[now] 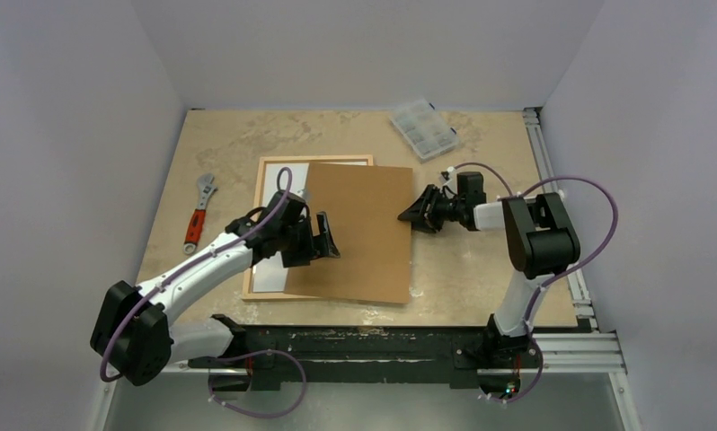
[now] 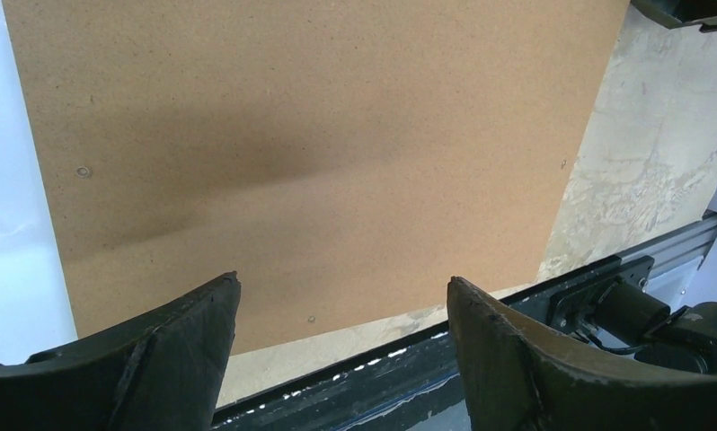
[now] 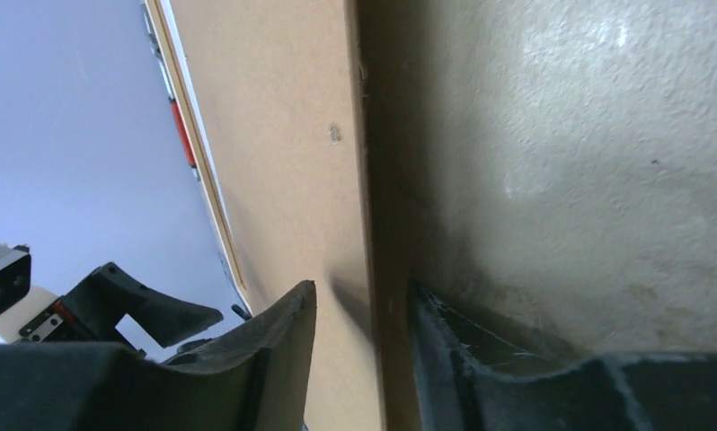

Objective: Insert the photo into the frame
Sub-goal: Turn over the photo frame at the center of the board.

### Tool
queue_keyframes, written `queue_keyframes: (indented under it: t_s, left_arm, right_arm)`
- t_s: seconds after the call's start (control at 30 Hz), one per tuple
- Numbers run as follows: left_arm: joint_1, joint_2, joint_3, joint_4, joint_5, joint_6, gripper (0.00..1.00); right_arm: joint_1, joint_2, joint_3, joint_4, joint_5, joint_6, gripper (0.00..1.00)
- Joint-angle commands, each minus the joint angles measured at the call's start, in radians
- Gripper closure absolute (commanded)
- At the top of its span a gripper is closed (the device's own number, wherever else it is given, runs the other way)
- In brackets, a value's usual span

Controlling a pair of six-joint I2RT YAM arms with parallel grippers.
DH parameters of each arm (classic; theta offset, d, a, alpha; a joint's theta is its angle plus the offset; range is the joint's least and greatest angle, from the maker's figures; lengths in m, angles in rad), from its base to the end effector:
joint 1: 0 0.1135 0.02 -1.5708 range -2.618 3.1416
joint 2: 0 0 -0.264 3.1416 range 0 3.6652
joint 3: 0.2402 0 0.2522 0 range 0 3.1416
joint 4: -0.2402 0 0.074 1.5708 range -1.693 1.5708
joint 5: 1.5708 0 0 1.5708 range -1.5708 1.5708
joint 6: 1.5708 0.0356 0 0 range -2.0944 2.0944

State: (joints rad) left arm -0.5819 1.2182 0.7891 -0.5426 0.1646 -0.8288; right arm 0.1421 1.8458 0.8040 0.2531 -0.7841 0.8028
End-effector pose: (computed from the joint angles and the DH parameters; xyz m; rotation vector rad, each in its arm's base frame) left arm 0.1957 -0.1357 0.2238 -0.2643 2.6891 -0.7105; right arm 0.3301 0.0726 0.1160 0.3998 2.4536 1.3620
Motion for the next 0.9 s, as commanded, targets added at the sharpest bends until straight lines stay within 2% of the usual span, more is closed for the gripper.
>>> queue_keyframes:
  t_s: [0.0,0.07,0.17,0.3,0.5,0.7,0.87]
  left_arm:
    - [-0.011,-0.041,0.019,0.000,0.009,-0.004,0.18]
    - [-0.013,-0.046,0.023,-0.008,0.007,-0.002,0.18]
    - [-0.014,-0.053,0.025,-0.013,0.002,-0.003,0.17]
    - [-0.017,-0.055,0.035,-0.017,-0.004,-0.004,0.17]
    - [-0.033,-0.055,0.060,-0.048,-0.022,-0.004,0.17]
    - [-0.039,-0.055,0.063,-0.056,-0.025,-0.014,0.17]
    - [-0.048,-0.056,0.064,-0.057,-0.028,-0.020,0.17]
  right_arm:
    - [-0.004,0.030,0.035,0.058,-0.038,-0.012,0.67]
    - [-0.004,0.030,0.038,0.060,-0.048,-0.014,0.84]
    - [-0.005,0.017,0.045,0.049,-0.081,-0.022,0.99]
    - [-0.005,-0.054,0.063,-0.023,-0.104,-0.045,1.00]
    - [-0.020,-0.231,0.190,-0.367,-0.034,-0.148,1.00]
    - [-0.046,-0.373,0.392,-0.714,0.088,-0.250,1.00]
    - [-0.077,-0.457,0.494,-0.823,0.107,-0.237,1.00]
